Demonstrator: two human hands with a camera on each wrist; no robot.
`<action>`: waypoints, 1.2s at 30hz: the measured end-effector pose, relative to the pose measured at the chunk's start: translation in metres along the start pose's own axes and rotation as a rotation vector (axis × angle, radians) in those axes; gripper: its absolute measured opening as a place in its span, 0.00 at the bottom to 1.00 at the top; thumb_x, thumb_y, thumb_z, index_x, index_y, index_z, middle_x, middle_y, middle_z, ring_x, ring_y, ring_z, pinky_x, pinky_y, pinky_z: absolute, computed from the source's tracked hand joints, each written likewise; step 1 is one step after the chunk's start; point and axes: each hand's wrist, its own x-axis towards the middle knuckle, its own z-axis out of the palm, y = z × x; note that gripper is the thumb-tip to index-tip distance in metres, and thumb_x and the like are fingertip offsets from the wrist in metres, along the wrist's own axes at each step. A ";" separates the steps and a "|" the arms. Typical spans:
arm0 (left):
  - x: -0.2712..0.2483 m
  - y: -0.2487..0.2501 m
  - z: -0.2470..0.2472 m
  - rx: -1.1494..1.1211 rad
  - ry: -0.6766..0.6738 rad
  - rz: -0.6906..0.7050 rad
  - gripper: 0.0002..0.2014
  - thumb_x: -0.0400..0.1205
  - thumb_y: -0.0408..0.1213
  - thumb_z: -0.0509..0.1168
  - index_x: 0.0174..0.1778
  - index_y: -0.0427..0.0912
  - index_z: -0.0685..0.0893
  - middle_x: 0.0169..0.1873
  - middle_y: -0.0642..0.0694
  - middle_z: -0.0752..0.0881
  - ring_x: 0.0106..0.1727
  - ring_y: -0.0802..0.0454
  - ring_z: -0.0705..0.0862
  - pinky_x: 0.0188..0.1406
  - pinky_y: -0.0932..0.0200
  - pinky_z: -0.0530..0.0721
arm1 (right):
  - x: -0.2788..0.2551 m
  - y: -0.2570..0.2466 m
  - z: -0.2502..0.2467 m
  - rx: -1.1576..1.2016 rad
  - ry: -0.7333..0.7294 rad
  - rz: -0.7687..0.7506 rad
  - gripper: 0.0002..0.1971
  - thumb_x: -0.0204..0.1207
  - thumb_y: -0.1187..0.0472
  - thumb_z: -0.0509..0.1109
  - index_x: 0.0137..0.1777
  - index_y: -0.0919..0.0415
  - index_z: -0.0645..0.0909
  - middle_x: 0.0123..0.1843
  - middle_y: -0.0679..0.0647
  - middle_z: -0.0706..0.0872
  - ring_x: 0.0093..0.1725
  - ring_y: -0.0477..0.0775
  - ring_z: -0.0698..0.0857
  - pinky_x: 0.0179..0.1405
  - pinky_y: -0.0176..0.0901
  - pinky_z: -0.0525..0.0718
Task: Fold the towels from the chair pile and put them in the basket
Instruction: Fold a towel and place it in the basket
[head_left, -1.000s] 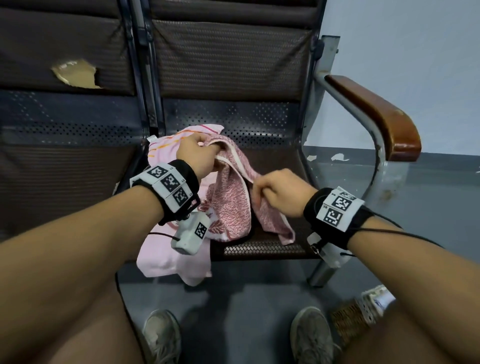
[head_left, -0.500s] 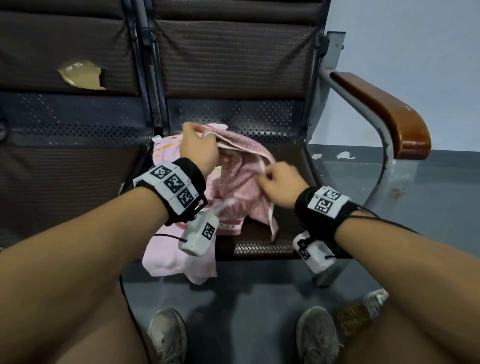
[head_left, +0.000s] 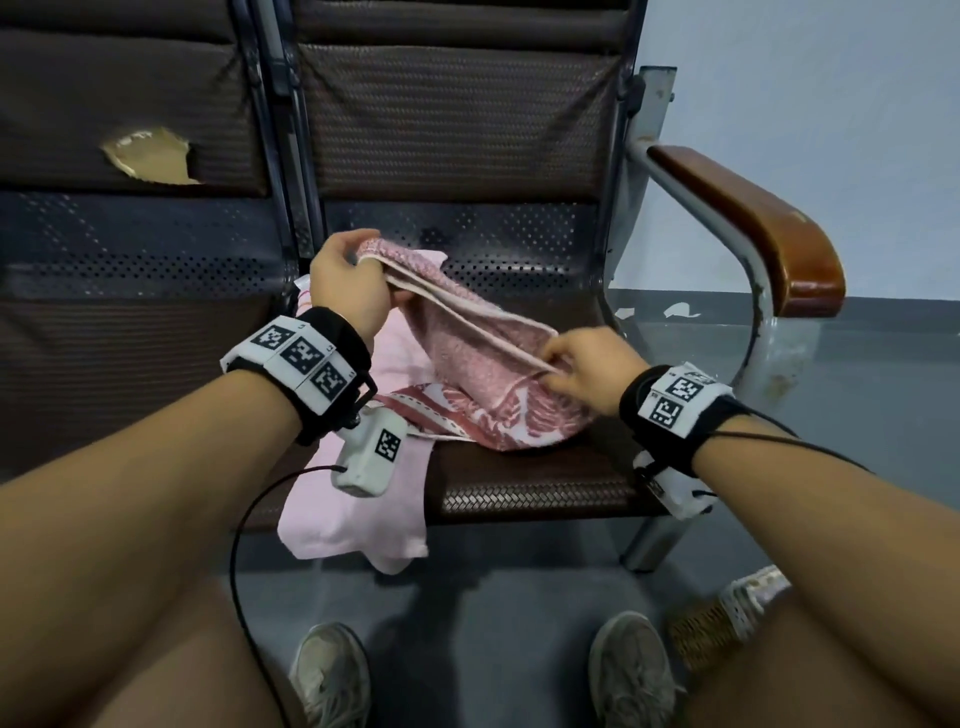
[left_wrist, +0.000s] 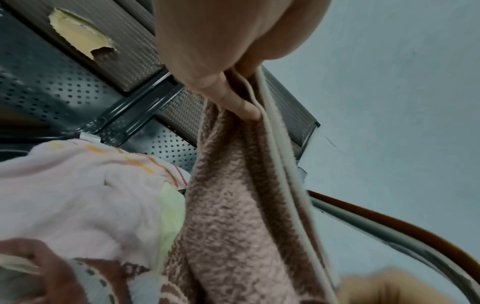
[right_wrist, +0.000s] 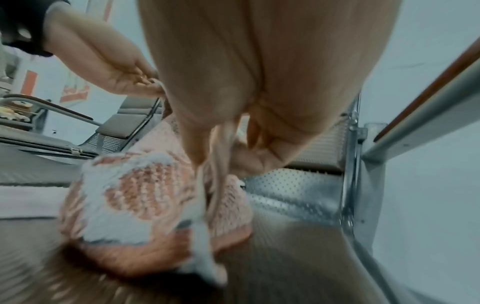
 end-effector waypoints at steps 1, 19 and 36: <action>0.002 -0.001 -0.003 -0.013 -0.008 -0.009 0.19 0.82 0.22 0.52 0.58 0.42 0.83 0.57 0.36 0.86 0.48 0.41 0.90 0.34 0.59 0.89 | -0.002 0.001 0.006 -0.022 -0.067 0.023 0.09 0.81 0.50 0.71 0.42 0.51 0.88 0.39 0.47 0.89 0.40 0.49 0.86 0.46 0.46 0.84; 0.028 -0.027 -0.047 0.261 0.059 -0.168 0.19 0.79 0.30 0.55 0.44 0.43 0.93 0.40 0.33 0.92 0.30 0.37 0.91 0.27 0.56 0.87 | -0.001 0.010 0.000 0.240 0.186 0.007 0.15 0.79 0.54 0.75 0.59 0.51 0.73 0.49 0.48 0.88 0.42 0.48 0.87 0.39 0.42 0.85; 0.023 0.050 -0.053 0.684 -0.024 0.507 0.22 0.85 0.53 0.57 0.36 0.40 0.81 0.31 0.46 0.85 0.38 0.47 0.81 0.40 0.52 0.75 | 0.007 0.003 -0.115 0.077 0.427 0.120 0.14 0.83 0.55 0.55 0.36 0.57 0.71 0.34 0.51 0.80 0.40 0.61 0.79 0.36 0.49 0.72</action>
